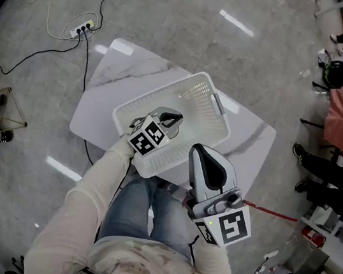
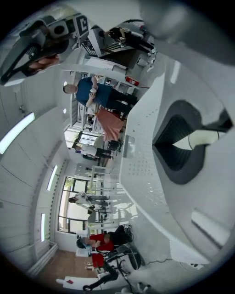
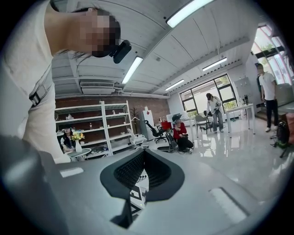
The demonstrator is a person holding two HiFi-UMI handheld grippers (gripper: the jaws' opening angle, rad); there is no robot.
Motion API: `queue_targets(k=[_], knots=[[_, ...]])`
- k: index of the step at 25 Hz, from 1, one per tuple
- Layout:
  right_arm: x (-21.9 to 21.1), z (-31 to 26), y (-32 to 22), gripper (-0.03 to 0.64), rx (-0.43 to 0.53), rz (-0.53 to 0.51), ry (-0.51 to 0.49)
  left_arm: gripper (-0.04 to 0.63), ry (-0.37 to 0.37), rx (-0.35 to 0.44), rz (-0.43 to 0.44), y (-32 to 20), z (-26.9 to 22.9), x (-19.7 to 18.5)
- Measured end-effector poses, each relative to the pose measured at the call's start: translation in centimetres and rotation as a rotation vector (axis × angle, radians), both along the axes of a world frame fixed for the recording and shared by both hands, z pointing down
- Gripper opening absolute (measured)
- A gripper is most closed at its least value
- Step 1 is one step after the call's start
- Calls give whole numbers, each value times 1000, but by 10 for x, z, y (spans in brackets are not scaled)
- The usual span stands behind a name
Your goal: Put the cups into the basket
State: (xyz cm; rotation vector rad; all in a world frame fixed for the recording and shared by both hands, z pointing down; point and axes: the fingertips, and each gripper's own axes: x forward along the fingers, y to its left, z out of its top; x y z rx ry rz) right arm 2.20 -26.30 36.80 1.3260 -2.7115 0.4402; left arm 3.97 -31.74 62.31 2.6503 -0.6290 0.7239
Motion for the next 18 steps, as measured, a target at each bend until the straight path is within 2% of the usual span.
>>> queue_targets(k=[4,9,18], knots=[[4,-11,10,26,16,-10,2,3,102,129,-18,-6,-42,10],[5,-20,27,26,48,-41,8,3,175,233,-50,0,-100,12],[-7,-60,79,26,124,-77,-2,3,307,381,-135,60,-237,-22]])
